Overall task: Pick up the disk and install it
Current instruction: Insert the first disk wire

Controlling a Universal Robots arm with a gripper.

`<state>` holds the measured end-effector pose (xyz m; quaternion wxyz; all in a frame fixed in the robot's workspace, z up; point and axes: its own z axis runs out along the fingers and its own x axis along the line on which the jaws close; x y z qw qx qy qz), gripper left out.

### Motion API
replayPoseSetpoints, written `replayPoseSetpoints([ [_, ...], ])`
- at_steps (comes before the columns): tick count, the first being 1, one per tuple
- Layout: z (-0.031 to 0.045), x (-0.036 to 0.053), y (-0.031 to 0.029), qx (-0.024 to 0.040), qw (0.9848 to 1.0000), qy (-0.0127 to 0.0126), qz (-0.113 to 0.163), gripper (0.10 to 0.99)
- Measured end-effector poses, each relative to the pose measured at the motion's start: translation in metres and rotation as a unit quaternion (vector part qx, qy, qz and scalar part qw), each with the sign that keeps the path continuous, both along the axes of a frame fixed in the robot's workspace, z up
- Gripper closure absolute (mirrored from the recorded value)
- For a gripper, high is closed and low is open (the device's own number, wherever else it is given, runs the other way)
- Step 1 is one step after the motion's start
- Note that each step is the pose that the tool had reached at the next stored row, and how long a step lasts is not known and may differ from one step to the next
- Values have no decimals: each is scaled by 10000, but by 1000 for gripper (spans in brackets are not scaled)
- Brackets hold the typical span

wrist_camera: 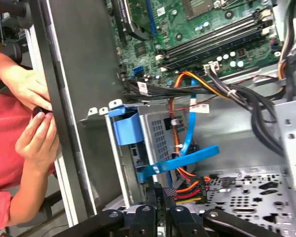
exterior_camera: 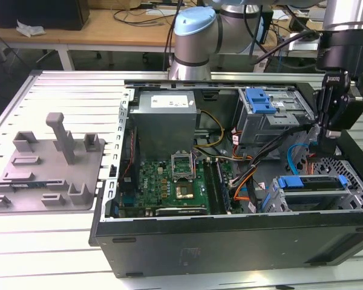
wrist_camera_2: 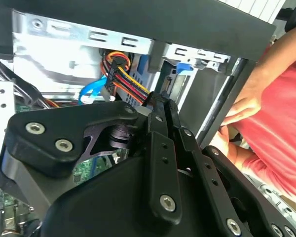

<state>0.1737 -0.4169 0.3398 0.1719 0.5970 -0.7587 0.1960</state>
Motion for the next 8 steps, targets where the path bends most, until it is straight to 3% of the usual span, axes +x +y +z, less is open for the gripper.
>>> replayPoseSetpoints([
  [3, 2, -16, -27, 92, 9999, -65, 0, 922],
  [8, 11, -54, -86, 287, 9993, -239, 1, 922],
])
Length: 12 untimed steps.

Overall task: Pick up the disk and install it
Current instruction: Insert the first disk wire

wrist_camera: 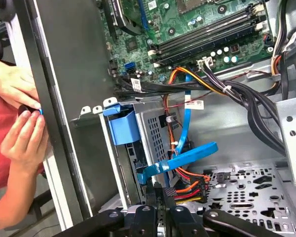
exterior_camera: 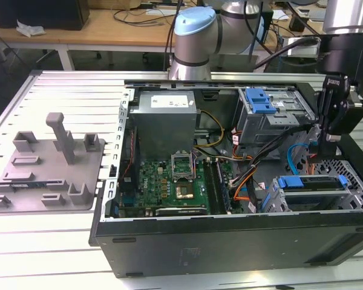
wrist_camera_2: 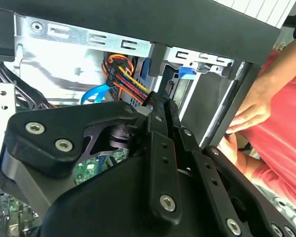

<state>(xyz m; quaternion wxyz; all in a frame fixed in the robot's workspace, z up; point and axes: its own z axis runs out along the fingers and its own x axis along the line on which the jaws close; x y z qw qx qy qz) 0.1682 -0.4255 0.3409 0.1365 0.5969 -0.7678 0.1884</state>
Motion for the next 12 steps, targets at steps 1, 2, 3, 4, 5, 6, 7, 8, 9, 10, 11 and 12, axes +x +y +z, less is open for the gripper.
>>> replayPoseSetpoints([
  [1, 3, -9, -14, 68, 10000, -64, 0, 922],
  [2, 8, -14, -22, 99, 9999, -91, 0, 922],
  [3, 12, -18, -28, 118, 9999, -107, 0, 922],
  [4, 18, -24, -38, 150, 9998, -129, 0, 922],
  [5, 36, -37, -59, 189, 9997, -155, 0, 922],
  [6, 48, -52, -74, 222, 9996, -165, -1, 922],
  [7, 56, -61, -83, 244, 9996, -168, -1, 922],
  [8, 62, -71, -93, 268, 9995, -170, -2, 922],
  [9, 71, -89, -111, 316, 9994, -172, -3, 922],
  [10, 75, -104, -125, 369, 9992, -173, -3, 922],
  [11, 77, -111, -134, 406, 9990, -175, -3, 922],
  [12, 78, -117, -144, 445, 9989, -176, -4, 922],
])
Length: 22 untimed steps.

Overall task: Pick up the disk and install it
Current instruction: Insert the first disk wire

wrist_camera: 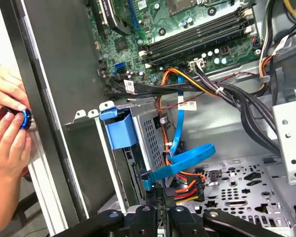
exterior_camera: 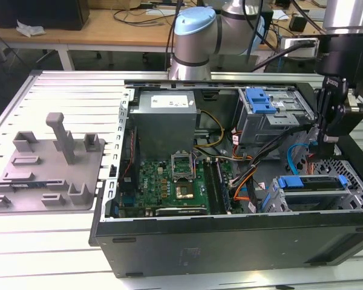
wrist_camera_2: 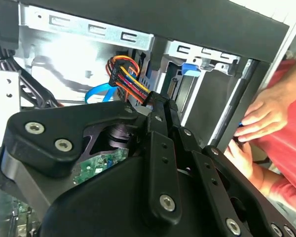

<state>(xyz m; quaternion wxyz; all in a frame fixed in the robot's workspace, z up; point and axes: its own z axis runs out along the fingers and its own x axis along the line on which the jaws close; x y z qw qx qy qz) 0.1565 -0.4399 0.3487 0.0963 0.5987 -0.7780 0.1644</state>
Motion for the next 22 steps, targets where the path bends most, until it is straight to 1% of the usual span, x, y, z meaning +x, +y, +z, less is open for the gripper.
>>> replayPoseSetpoints([
  [2, 2, -11, -40, 147, 9999, -3, 0, 922],
  [3, 3, -11, -64, 207, 9998, -3, 1, 922],
  [6, 8, -13, -127, 312, 9995, -6, 1, 922],
  [10, 14, -13, -197, 427, 9991, -10, 2, 922],
  [12, 17, -14, -235, 496, 9988, -12, 3, 922],
  [13, 19, -14, -276, 571, 9984, -14, 5, 922],
  [15, 21, -14, -312, 638, 9980, -16, 6, 922],
  [16, 23, -14, -346, 701, 9975, -17, 7, 922],
  [18, 26, -14, -383, 771, 9970, -18, 9, 922],
  [19, 27, -14, -412, 824, 9966, -19, 10, 922],
  [21, 30, -14, -454, 908, 9959, -21, 11, 922],
  [22, 32, -14, -485, 968, 9953, -22, 13, 922],
])
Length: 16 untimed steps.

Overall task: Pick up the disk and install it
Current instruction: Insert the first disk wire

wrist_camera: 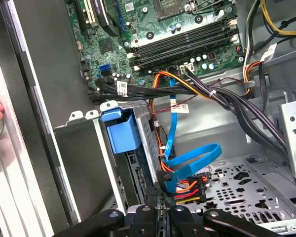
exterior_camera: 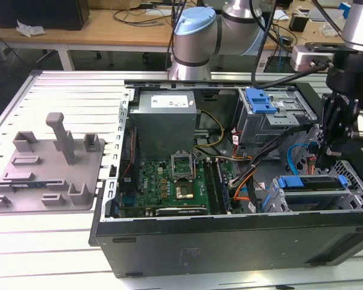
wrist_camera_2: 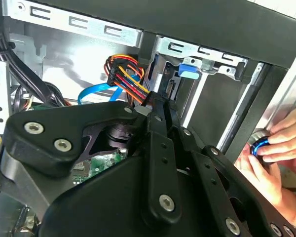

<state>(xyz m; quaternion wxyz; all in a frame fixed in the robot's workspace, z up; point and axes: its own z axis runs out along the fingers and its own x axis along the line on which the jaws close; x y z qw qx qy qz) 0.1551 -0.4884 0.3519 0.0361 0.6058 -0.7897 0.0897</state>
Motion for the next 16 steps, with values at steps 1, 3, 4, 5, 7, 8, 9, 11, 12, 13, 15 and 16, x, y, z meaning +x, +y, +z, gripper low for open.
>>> replayPoseSetpoints([
  [1, 1, 0, -17, 35, 10000, -1, 1, 922],
  [3, 3, 0, -49, 100, 9999, -2, 2, 922],
  [4, 5, 0, -73, 153, 9999, -2, 3, 922],
  [5, 6, -1, -101, 215, 9998, -2, 4, 922],
  [7, 8, -1, -135, 288, 9996, -3, 6, 922],
  [8, 9, -1, -157, 334, 9994, -3, 7, 922],
  [9, 10, -2, -173, 365, 9993, -3, 8, 922],
  [11, 11, -4, -229, 449, 9990, -3, 13, 922],
  [12, 11, -4, -234, 450, 9990, -3, 19, 922],
  [13, 11, -3, -234, 450, 9990, -2, 28, 922],
  [15, 11, -4, -235, 450, 9990, -2, 39, 922],
  [16, 11, -4, -235, 450, 9990, -2, 42, 922],
])
